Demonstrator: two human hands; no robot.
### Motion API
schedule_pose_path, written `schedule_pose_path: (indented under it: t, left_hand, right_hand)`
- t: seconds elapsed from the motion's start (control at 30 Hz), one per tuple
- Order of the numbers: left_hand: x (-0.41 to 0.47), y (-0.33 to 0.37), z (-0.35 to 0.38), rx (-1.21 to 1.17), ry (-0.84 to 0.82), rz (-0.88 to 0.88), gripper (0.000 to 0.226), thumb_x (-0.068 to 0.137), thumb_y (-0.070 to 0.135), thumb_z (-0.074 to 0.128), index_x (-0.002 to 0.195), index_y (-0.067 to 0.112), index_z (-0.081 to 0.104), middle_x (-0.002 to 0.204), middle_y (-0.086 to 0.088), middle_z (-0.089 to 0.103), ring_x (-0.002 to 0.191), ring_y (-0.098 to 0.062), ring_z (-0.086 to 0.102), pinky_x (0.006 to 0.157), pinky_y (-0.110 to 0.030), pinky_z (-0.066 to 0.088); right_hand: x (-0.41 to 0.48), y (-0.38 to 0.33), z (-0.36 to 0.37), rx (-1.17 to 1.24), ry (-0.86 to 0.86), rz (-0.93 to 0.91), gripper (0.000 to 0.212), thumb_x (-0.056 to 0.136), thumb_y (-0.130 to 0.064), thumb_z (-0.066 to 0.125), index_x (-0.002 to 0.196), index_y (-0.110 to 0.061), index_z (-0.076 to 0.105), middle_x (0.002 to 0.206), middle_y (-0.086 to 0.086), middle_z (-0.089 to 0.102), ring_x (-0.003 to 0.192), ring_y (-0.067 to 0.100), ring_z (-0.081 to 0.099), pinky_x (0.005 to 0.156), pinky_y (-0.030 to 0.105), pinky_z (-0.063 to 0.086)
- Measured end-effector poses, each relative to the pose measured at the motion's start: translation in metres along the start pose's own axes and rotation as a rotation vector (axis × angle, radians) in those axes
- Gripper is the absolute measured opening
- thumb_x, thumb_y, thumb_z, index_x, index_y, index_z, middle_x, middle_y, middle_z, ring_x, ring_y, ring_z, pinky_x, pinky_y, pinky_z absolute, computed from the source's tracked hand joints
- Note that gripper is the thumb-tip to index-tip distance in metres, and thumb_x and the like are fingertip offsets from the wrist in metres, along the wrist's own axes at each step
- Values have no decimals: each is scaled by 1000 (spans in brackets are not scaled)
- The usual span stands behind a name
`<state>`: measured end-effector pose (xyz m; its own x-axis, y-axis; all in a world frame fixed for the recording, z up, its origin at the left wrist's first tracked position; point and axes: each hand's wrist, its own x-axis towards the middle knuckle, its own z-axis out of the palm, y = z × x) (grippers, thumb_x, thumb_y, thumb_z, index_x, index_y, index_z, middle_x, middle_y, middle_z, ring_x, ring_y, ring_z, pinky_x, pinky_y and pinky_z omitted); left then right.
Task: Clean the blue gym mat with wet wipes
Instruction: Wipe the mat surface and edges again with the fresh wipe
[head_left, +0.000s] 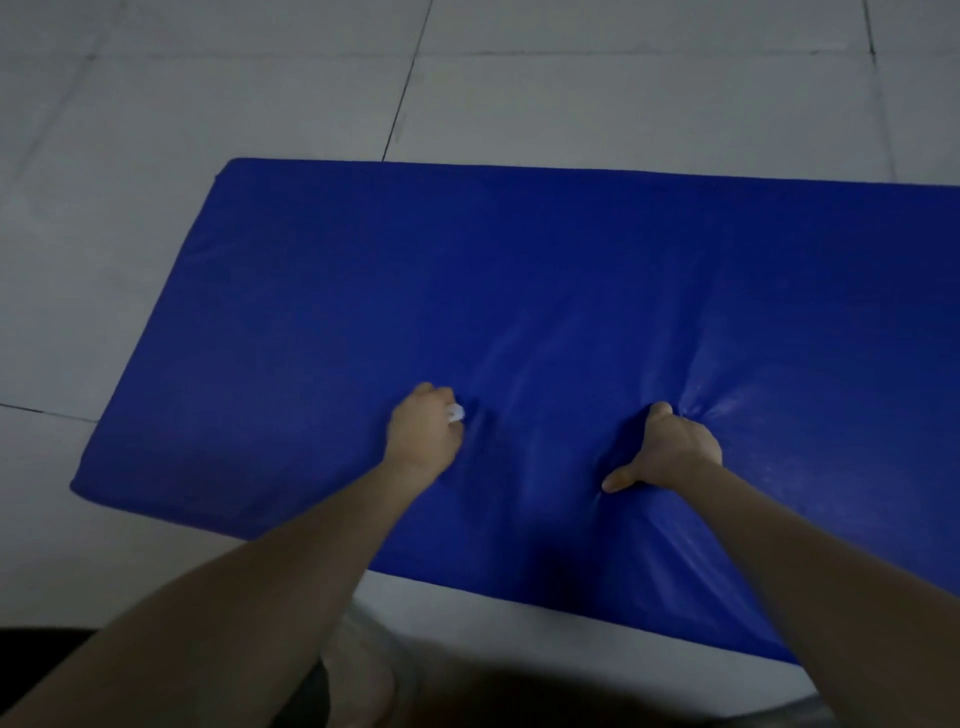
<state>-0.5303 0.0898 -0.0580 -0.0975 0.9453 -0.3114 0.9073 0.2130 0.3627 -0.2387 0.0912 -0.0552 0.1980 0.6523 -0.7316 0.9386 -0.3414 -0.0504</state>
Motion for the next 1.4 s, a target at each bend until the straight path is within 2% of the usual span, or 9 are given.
schedule_pose_path:
  t: [0.2,0.37,0.47,0.57,0.8,0.9,1.0,1.13,1.4]
  left_hand:
    - [-30,93,55,-232,-125,192,7,86,6,57,82,10,52,89,-6,58,79,-26,56,73,-43,48]
    - [-37,125,67,-307,-242,256,5,94,20,56,96,16,55,97,-1,61,87,-18,56,78,-36,49]
    - [-35,113,63,-277,-144,248,11,98,24,56,103,14,57,101,-2,61,89,-16,56,75,-33,47]
    - [-36,105,64,-167,-66,243,17,97,29,62,106,15,63,106,-1,58,95,-16,55,79,-34,51]
    - [-44,141,85,-230,-146,330,13,94,19,63,106,23,68,103,2,58,94,-14,56,88,-34,52]
    - [-46,137,93,-152,-109,450,25,97,18,61,121,21,60,112,2,54,101,-14,51,89,-29,50]
    - [-35,125,85,25,-94,596,18,101,21,54,117,17,62,108,-3,51,97,-18,50,81,-34,53]
    - [-8,94,62,223,-49,633,27,103,38,53,108,18,70,104,-5,54,100,-24,54,83,-37,47]
    - [1,62,24,22,-74,229,14,100,26,55,96,17,66,98,-2,60,80,-22,59,75,-42,53]
  right_hand:
    - [4,3,3,-25,22,-23,106,41,-66,93,110,-17,30,81,-4,44,85,24,52,62,34,43]
    - [10,1,5,-18,75,-25,66,75,-36,82,113,-9,35,106,7,59,95,29,58,74,37,51]
    - [6,-2,2,-5,13,4,108,48,-58,94,125,-11,34,98,3,51,102,28,60,70,34,48]
    - [4,0,2,6,12,-8,113,39,-61,95,123,-14,37,91,0,49,89,24,54,66,33,46]
    - [9,6,9,-45,146,-63,45,90,-27,67,121,-9,40,113,14,63,103,30,62,71,34,45]
    - [9,5,10,-53,165,-77,40,97,-28,59,126,-8,40,115,15,63,106,30,63,72,34,45]
    - [8,2,7,-25,99,-48,56,90,-36,68,127,-7,38,119,14,62,109,30,61,74,35,48]
    - [3,2,2,-22,16,-30,115,45,-62,94,129,-9,35,109,7,58,109,29,60,72,34,47]
    - [4,3,3,-18,28,-63,118,41,-67,92,128,-12,35,91,0,50,84,21,49,62,34,44]
